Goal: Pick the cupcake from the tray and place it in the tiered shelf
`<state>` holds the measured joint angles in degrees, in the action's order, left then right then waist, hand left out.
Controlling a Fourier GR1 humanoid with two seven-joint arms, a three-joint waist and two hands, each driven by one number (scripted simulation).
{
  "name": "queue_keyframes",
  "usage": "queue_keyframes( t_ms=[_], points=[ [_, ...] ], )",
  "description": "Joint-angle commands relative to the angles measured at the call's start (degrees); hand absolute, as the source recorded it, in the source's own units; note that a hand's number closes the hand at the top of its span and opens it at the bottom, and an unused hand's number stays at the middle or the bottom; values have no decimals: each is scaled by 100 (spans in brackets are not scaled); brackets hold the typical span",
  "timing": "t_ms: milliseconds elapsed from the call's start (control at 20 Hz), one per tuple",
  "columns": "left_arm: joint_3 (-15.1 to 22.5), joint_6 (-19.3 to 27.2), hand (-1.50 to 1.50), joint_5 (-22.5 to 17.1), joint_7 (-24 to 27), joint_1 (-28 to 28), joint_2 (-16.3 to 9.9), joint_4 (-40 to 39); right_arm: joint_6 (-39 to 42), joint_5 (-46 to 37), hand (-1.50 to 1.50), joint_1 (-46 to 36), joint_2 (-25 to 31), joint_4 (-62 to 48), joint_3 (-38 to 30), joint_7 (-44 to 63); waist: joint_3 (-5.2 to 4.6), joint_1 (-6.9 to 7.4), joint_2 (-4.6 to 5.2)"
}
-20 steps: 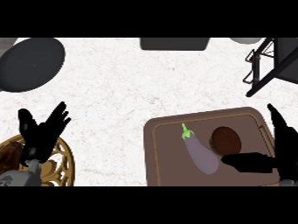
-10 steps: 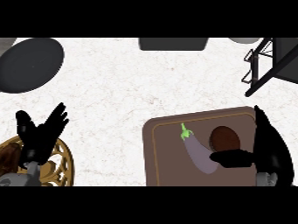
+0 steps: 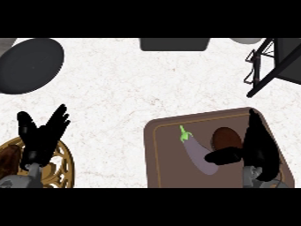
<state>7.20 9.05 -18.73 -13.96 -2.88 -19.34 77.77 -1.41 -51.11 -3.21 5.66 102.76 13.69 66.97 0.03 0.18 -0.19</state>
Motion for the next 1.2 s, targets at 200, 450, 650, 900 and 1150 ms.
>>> queue_keyframes(
  t_ms=[200, 450, 650, 900, 1150],
  points=[
    [-244, -161, 0, 46, -154, -132, -65, -76, 2, -561, -150, 125, -222, -482, -232, 275, -4, -30, 20],
    [-359, -359, 0, 146, -56, 65, 50, -98, 38, -497, -150, -211, -473, -584, -629, -37, -4, -14, 19],
    [-330, -331, 0, 241, -33, 52, 194, -60, -376, -535, -150, -719, -493, -1611, -1057, -556, -2, 16, 26],
    [-315, -391, 0, 357, -12, 245, 242, -12, -108, -299, 150, -95, -560, -1569, -720, -1046, -1, 0, 22],
    [-477, -340, 0, 351, -130, -153, 250, -257, 271, -100, 150, -53, -464, -1594, -452, -1449, -2, -28, 24]
  ],
)
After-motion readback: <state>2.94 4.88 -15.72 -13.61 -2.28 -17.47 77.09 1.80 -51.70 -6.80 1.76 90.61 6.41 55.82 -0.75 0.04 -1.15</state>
